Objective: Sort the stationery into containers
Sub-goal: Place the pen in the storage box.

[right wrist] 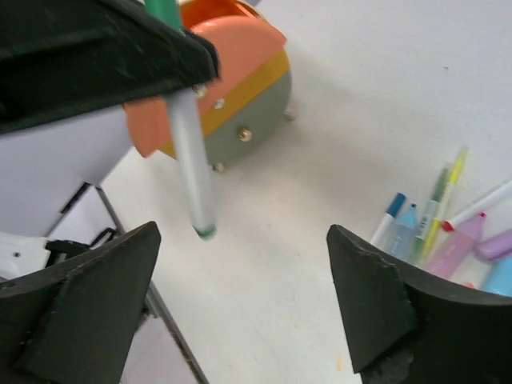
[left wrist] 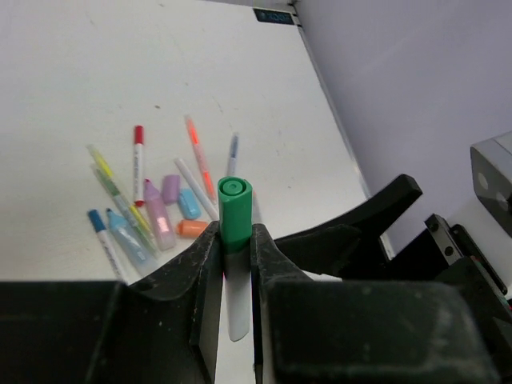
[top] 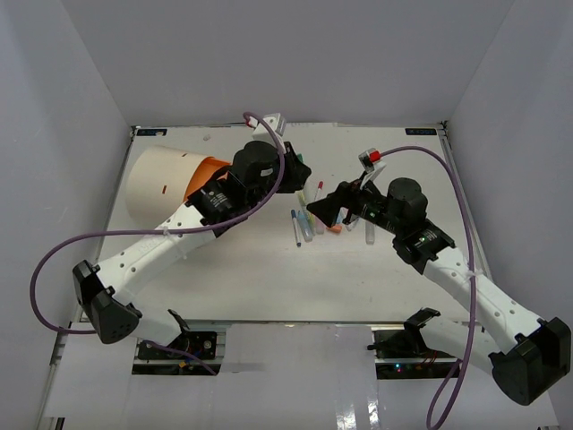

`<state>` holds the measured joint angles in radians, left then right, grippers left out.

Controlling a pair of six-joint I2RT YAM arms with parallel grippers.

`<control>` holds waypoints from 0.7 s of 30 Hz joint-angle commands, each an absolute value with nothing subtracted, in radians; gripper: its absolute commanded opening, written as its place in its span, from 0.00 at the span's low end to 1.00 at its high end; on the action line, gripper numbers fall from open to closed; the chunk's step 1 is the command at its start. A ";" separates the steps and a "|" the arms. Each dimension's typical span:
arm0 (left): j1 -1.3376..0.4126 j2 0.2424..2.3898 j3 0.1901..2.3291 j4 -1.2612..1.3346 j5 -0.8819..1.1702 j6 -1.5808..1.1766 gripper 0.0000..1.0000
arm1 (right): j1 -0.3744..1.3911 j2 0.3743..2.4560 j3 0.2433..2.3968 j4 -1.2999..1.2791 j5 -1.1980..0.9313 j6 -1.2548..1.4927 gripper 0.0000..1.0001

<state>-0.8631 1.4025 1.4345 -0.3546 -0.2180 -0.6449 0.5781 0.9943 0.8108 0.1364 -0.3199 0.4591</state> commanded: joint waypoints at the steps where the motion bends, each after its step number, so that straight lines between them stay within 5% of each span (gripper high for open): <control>1: -0.845 1.358 1.537 -0.511 -0.377 -0.496 0.08 | 0.583 0.953 0.808 0.042 -0.258 0.394 0.93; 6: -0.733 1.400 1.768 -0.738 -0.469 -0.303 0.08 | 0.581 0.902 0.787 -0.069 -0.192 0.328 1.00; 10: -0.628 1.433 1.880 -0.886 -0.494 -0.180 0.09 | 0.581 0.859 0.750 -0.129 -0.167 0.305 0.96; 21: -0.439 1.522 1.872 -0.977 -0.410 -0.035 0.10 | 0.581 0.807 0.667 -0.205 -0.126 0.279 0.93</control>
